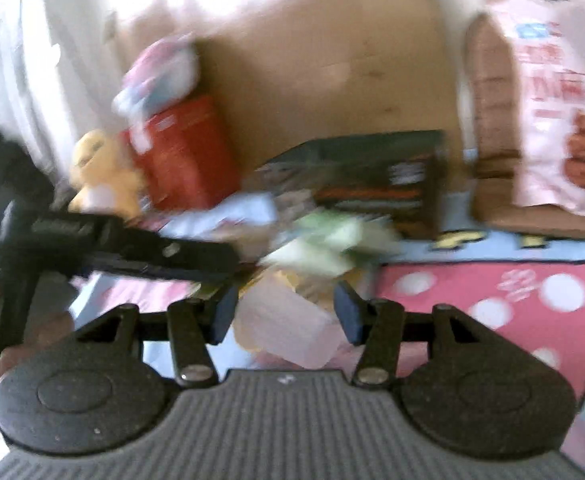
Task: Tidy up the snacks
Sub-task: 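Grasp the yellow jelly cup from the sheet with the left gripper, then lower the jelly cup into the tin box and open the left gripper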
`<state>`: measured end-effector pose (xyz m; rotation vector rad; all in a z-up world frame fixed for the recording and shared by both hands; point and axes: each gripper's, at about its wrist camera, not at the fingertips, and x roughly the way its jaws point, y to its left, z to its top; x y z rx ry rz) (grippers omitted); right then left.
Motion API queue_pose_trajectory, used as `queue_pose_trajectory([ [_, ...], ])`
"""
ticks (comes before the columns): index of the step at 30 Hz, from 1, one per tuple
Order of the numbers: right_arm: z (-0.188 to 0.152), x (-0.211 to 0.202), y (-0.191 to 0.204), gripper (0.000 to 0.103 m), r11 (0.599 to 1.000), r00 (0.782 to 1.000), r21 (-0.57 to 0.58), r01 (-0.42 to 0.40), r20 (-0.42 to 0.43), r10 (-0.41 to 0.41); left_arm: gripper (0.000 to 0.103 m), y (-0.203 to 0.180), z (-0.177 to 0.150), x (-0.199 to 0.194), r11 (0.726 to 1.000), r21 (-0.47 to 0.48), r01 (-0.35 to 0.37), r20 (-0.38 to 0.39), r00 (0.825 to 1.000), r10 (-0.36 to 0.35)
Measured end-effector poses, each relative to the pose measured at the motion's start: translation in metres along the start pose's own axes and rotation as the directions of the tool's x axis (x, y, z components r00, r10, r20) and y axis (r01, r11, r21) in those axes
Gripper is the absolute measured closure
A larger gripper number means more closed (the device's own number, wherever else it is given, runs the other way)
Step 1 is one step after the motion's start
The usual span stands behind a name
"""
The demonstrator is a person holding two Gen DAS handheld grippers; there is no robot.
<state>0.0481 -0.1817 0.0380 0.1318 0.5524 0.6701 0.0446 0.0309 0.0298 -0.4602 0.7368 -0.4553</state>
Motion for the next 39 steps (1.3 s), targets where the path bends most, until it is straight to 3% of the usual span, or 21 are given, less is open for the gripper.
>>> queue_pose_trajectory([
  [4,-0.018,0.011,0.039,0.048,0.992,0.999,-0.119,-0.035,-0.031,0.031,0.039,0.013,-0.020,-0.016,0.999,-0.044,-0.021,-0.013,1.000,0.021],
  [7,-0.024,0.011,0.050,0.046,0.982,1.000,-0.188,0.007,-0.003,-0.008,0.039,0.019,-0.029,-0.026,0.997,-0.070,-0.015,-0.010,1.000,0.014],
  [10,-0.025,0.004,0.046,0.039,0.985,1.000,-0.172,-0.014,-0.023,0.010,0.039,0.020,-0.032,-0.032,0.997,-0.081,0.005,-0.006,1.000,-0.006],
  [12,-0.032,-0.003,0.045,0.030,0.985,1.000,-0.174,0.001,-0.029,-0.006,0.040,0.015,-0.033,-0.031,0.997,-0.080,0.023,-0.013,1.000,-0.024],
  [17,-0.043,-0.013,0.039,0.026,0.989,0.997,-0.147,0.030,-0.062,-0.039,0.040,-0.003,-0.042,-0.022,0.997,-0.050,0.055,-0.058,0.997,-0.058],
  [21,-0.055,-0.016,0.032,0.025,0.992,0.994,-0.122,0.017,-0.105,-0.030,0.046,-0.016,-0.054,-0.012,0.997,-0.025,0.074,-0.124,0.989,-0.077],
  [25,-0.061,-0.025,0.037,0.026,0.990,0.994,-0.140,0.019,-0.107,-0.034,0.056,-0.025,-0.067,-0.007,0.998,0.025,0.052,-0.157,0.986,-0.048],
  [28,-0.064,-0.030,0.038,0.040,0.990,0.995,-0.140,-0.005,-0.100,-0.009,0.056,-0.024,-0.067,-0.007,0.999,0.008,0.050,-0.152,0.987,-0.048],
  [29,-0.063,-0.029,0.040,0.049,0.990,0.995,-0.138,-0.017,-0.103,0.002,0.056,-0.024,-0.065,-0.006,0.999,0.006,0.042,-0.151,0.988,-0.040],
  [34,-0.047,-0.022,0.043,0.050,0.986,0.998,-0.168,0.003,-0.062,-0.013,0.056,-0.027,-0.031,-0.012,0.999,0.027,0.040,-0.099,0.994,-0.038],
  [39,0.006,-0.005,0.027,0.050,0.984,1.000,-0.175,0.021,0.027,-0.016,0.056,-0.036,0.045,0.002,0.998,0.066,0.021,-0.012,1.000,-0.020],
])
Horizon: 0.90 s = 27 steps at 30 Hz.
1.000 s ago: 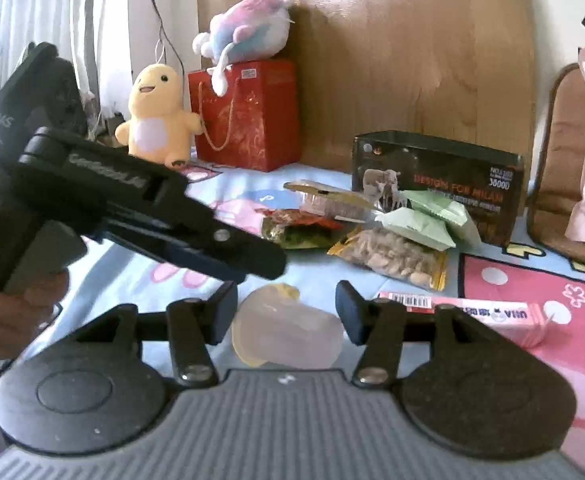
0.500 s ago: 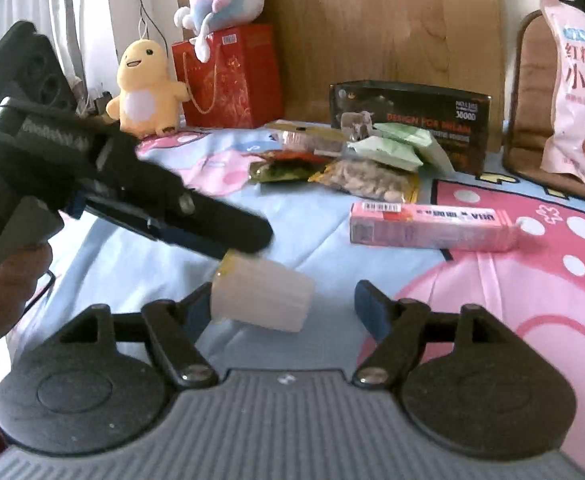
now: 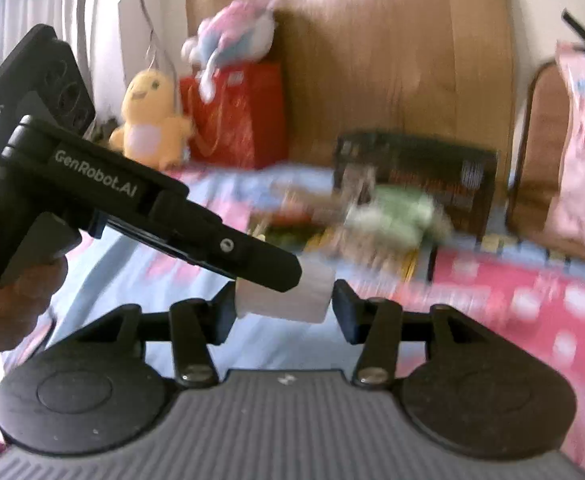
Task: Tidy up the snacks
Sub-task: 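Lower the jelly cup into the tin box and open the left gripper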
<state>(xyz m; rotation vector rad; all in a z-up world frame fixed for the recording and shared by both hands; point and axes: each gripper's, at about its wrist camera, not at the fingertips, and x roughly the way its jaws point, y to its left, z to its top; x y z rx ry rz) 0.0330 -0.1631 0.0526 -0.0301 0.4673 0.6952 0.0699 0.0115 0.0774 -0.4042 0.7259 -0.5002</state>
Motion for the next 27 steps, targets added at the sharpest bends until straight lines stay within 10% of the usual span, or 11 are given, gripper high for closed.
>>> queue_pose_trajectory([
  [7,0.084,0.069,-0.068,0.050,0.997,0.998,0.061,0.049,0.043,-0.052,0.052,0.016,0.101,0.061,0.998,-0.019,-0.067,0.045,0.997,0.068],
  [15,0.100,0.142,-0.113,0.049,0.990,0.993,0.090,0.105,-0.065,-0.100,0.047,0.052,0.119,0.123,0.992,-0.055,-0.113,-0.035,0.993,0.111],
  [22,0.098,0.121,-0.109,0.041,0.985,0.990,0.110,0.135,0.014,-0.137,0.034,0.071,0.108,0.056,0.997,-0.053,-0.065,0.095,0.993,0.070],
  [27,0.077,0.104,-0.099,0.041,0.973,0.996,0.218,-0.076,-0.038,0.086,0.032,0.123,0.066,0.020,0.963,-0.249,-0.100,0.087,0.988,0.125],
])
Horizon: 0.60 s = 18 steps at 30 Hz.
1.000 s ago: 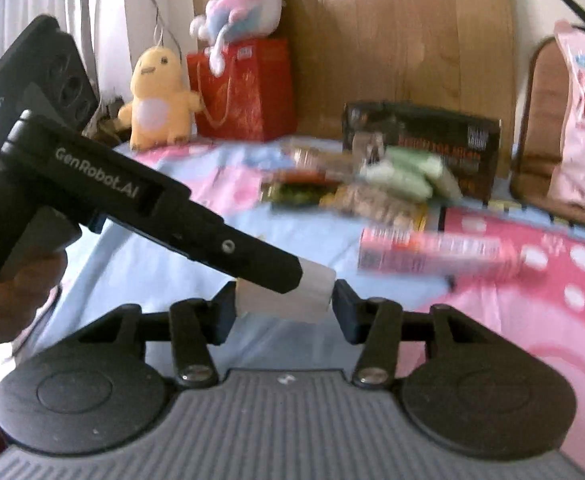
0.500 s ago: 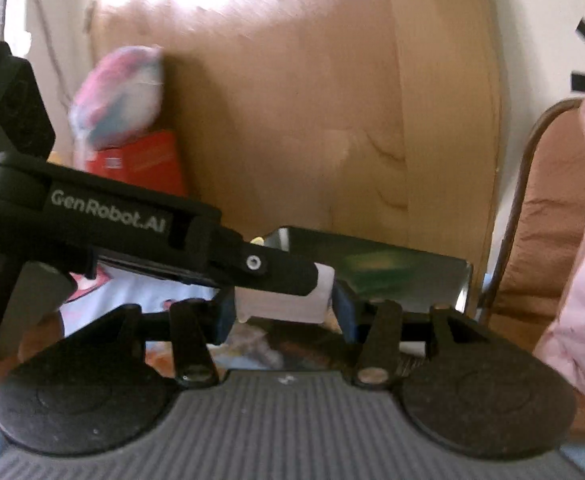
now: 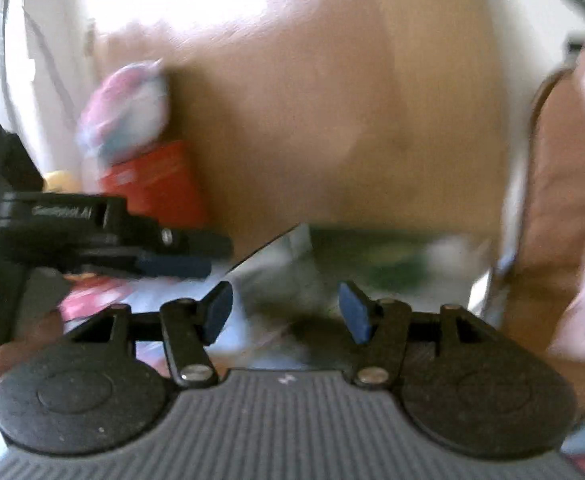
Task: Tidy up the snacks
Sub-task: 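Lower the jelly cup into the tin box and open the left gripper, then grasp the clear bag of bread snack with the left gripper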
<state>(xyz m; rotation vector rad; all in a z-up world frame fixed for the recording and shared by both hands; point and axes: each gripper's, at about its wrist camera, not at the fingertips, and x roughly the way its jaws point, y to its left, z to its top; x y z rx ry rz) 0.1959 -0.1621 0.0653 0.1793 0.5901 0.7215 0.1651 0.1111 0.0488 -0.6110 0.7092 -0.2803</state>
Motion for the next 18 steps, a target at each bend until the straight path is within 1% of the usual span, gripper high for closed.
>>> queue_pose_trajectory([
  [1,-0.004,0.011,0.001,0.041,0.999,0.998,0.024,-0.021,-0.065,0.022,0.032,0.008,-0.006,0.001,1.000,-0.029,-0.007,-0.016,1.000,0.007],
  [2,-0.005,0.024,0.002,0.042,0.999,0.992,0.044,-0.025,-0.119,0.030,0.032,0.016,-0.013,0.003,0.998,-0.055,-0.016,-0.032,0.999,0.014],
  [3,-0.006,0.036,0.003,0.042,0.997,0.985,0.069,-0.021,-0.167,0.032,0.034,0.020,-0.019,0.006,0.997,-0.079,-0.019,-0.044,0.999,0.016],
  [4,-0.007,0.047,0.003,0.042,0.996,0.979,0.090,-0.021,-0.198,0.038,0.038,0.024,-0.023,0.008,0.995,-0.101,-0.013,-0.056,0.998,0.007],
  [6,-0.005,0.064,0.007,0.043,0.996,0.969,0.085,-0.011,-0.244,0.031,0.045,0.028,-0.029,0.008,0.990,-0.138,0.005,-0.043,0.999,-0.011],
  [7,-0.004,0.067,0.012,0.045,0.997,0.966,0.070,0.010,-0.259,0.008,0.055,0.029,-0.030,0.006,0.989,-0.148,0.014,-0.039,0.999,-0.020],
  [9,-0.002,0.063,0.015,0.061,0.994,0.961,0.107,-0.007,-0.273,0.037,0.056,0.031,-0.032,0.002,0.984,-0.176,0.041,-0.032,0.998,-0.047],
  [13,-0.010,0.045,0.031,0.061,0.990,0.957,0.128,-0.051,-0.278,0.085,0.056,0.029,-0.045,-0.022,0.984,-0.169,0.053,-0.004,0.999,-0.054],
  [16,-0.023,0.023,0.047,0.061,0.990,0.965,0.112,-0.089,-0.237,0.114,0.056,0.024,-0.060,-0.044,0.985,-0.155,0.077,0.017,0.997,-0.076],
  [18,-0.035,0.003,0.061,0.061,0.989,0.971,0.089,-0.118,-0.199,0.134,0.054,0.023,-0.073,-0.057,0.984,-0.152,0.088,0.013,0.996,-0.087],
])
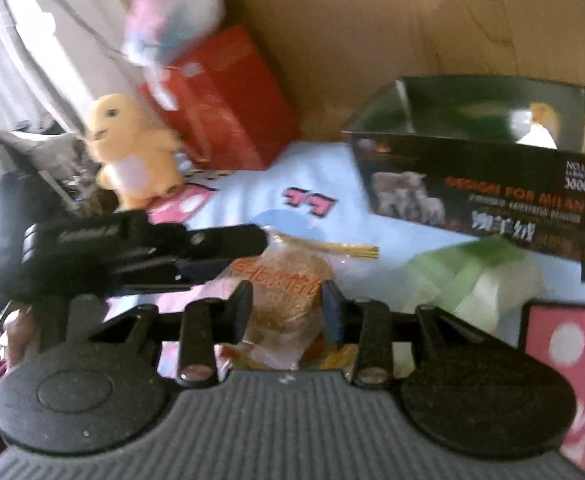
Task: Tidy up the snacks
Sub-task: 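Grasp the clear bag of bread snack with the left gripper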
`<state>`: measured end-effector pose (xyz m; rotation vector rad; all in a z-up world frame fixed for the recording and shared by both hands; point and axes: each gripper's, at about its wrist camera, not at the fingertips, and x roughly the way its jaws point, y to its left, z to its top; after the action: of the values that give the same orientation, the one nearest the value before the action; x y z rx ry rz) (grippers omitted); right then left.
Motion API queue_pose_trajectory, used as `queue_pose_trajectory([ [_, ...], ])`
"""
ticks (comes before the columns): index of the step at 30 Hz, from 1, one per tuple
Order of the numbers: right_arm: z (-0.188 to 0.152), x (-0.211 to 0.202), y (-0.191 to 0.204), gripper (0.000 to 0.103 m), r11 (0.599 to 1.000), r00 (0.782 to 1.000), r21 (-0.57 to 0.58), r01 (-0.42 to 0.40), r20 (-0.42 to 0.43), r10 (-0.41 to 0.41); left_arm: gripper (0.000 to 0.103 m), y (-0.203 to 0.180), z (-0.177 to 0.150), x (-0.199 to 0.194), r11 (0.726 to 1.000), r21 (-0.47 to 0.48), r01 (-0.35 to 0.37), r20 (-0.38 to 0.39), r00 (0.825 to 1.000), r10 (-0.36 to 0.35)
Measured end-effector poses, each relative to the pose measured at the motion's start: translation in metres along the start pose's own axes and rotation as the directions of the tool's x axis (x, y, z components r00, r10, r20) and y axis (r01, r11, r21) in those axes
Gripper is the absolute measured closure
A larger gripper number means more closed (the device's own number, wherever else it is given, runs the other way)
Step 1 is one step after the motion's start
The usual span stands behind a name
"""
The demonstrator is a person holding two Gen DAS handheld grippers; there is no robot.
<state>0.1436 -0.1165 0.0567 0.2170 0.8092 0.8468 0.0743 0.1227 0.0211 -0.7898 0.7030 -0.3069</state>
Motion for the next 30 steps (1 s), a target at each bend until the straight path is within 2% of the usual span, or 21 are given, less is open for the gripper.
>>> queue_pose_trajectory([
  [3,-0.027,-0.014,0.013,0.061,0.999,0.999,0.009,-0.034,0.020,0.034,0.054,0.001,-0.022,-0.015,1.000,0.025,-0.009,-0.026,1.000,0.010],
  [8,-0.079,-0.022,0.033,0.061,0.986,0.986,0.051,-0.157,-0.041,0.160,0.053,0.005,-0.044,-0.023,0.999,0.035,0.009,-0.071,0.997,-0.007],
  [12,-0.094,-0.026,0.054,0.061,0.973,0.970,-0.002,-0.231,-0.080,0.231,0.051,0.005,-0.044,-0.040,0.999,0.039,0.014,-0.039,0.999,-0.013],
  [15,-0.089,-0.038,0.057,0.061,0.977,0.978,-0.051,-0.206,-0.043,0.204,0.048,0.008,-0.045,-0.069,0.999,0.036,0.015,0.015,1.000,-0.016],
  [17,-0.082,-0.051,0.049,0.061,0.983,0.984,-0.053,-0.177,0.010,0.178,0.048,0.013,-0.052,-0.088,1.000,0.031,0.000,0.035,0.999,-0.001],
  [19,-0.075,-0.056,0.037,0.061,0.990,0.988,-0.026,-0.140,0.059,0.141,0.047,0.018,-0.063,-0.103,1.000,0.014,-0.002,0.034,0.999,0.002],
  [22,-0.068,-0.051,0.016,0.059,0.997,0.993,0.021,-0.075,0.097,0.073,0.038,0.023,-0.081,-0.116,0.999,-0.023,0.028,0.011,1.000,-0.028],
  [24,-0.065,-0.038,0.004,0.059,0.997,0.994,0.055,-0.052,0.096,0.047,0.035,0.025,-0.092,-0.113,0.998,-0.045,0.045,-0.015,0.999,-0.046],
  [26,-0.064,-0.025,-0.003,0.059,0.995,0.996,0.086,-0.052,0.083,0.045,0.035,0.026,-0.098,-0.102,0.998,-0.055,0.028,-0.044,0.999,-0.030],
  [28,-0.066,-0.013,-0.008,0.060,0.991,0.996,0.113,-0.068,0.058,0.062,0.039,0.027,-0.101,-0.090,0.997,-0.077,0.011,-0.070,0.997,-0.016],
  [29,-0.067,-0.006,-0.007,0.061,0.989,0.996,0.127,-0.081,0.035,0.077,0.045,0.029,-0.101,-0.084,0.996,-0.085,0.015,-0.083,0.996,-0.022],
  [30,-0.074,-0.007,-0.008,0.066,0.987,0.995,0.129,-0.101,0.011,0.100,0.048,0.029,-0.100,-0.080,0.996,-0.084,0.018,-0.089,0.996,-0.025],
])
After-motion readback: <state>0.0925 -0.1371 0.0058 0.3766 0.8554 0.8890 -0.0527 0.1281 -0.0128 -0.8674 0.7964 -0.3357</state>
